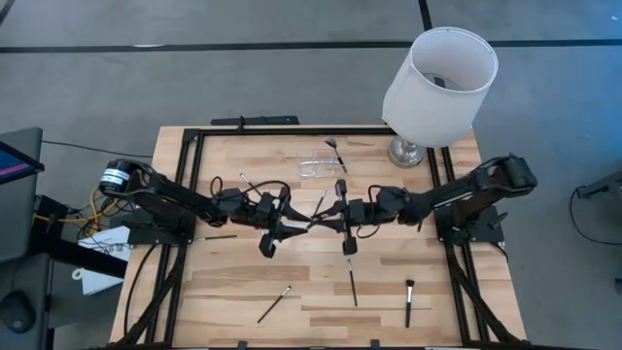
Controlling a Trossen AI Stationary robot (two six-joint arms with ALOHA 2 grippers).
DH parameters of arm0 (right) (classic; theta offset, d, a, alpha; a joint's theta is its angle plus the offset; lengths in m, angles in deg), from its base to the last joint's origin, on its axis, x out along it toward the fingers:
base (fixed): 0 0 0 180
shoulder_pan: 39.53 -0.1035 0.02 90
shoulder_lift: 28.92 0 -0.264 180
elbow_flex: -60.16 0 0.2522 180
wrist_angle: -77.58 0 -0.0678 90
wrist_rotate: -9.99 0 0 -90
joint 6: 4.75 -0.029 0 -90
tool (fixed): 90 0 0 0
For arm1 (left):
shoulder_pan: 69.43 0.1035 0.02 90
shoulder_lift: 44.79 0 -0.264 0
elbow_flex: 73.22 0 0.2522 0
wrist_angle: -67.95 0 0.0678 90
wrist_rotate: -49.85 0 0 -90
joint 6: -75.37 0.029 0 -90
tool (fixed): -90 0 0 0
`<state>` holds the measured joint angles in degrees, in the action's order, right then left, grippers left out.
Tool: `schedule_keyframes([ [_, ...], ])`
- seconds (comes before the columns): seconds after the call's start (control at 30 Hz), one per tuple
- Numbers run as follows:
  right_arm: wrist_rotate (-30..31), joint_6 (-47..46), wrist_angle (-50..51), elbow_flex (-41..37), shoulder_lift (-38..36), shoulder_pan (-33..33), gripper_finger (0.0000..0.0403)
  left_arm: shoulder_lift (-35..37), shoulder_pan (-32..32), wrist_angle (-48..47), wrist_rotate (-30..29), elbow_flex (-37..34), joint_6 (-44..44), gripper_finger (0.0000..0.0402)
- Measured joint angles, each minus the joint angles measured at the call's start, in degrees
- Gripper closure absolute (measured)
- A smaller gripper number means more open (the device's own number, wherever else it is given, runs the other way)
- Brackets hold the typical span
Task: Put items in baskets/containers
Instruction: Put the silver blush brush into the transparent organizer
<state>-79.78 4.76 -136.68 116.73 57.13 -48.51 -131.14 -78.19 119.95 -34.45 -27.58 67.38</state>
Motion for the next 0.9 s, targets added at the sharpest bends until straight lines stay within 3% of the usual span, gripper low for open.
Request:
schedule_keyframes([
  [0.2, 4.58, 0.14, 16.27, -0.01, -6.86, 2.37, 0.0384, 10.66, 3.01, -9.39, -2.19, -1.68, 2.56, 0.0211],
  [0.43, 6.04, -2.1, 21.28, -0.03, -5.08, 15.78, 0.0383, 22.61, 8.83, -28.91, -18.11, -1.7, 3.7, 0.02],
  [0.57, 5.95, -3.46, 21.83, 0.01, -1.97, 24.56, 0.0379, 24.6, 9.5, -40.65, -19.47, -1.78, 0.97, 0.0207],
  [0.7, 4.03, -4.55, 21.92, -0.02, 0.56, 31.18, 0.038, 24.72, 9.16, -46.63, -20.1, -1.77, -2.31, 0.0214],
  [0.9, -0.23, -6.03, 20.42, -0.01, 3.35, 33.86, 0.0378, 24.72, 9.18, -52.32, -30.08, -1.77, -4.05, 0.0224],
])
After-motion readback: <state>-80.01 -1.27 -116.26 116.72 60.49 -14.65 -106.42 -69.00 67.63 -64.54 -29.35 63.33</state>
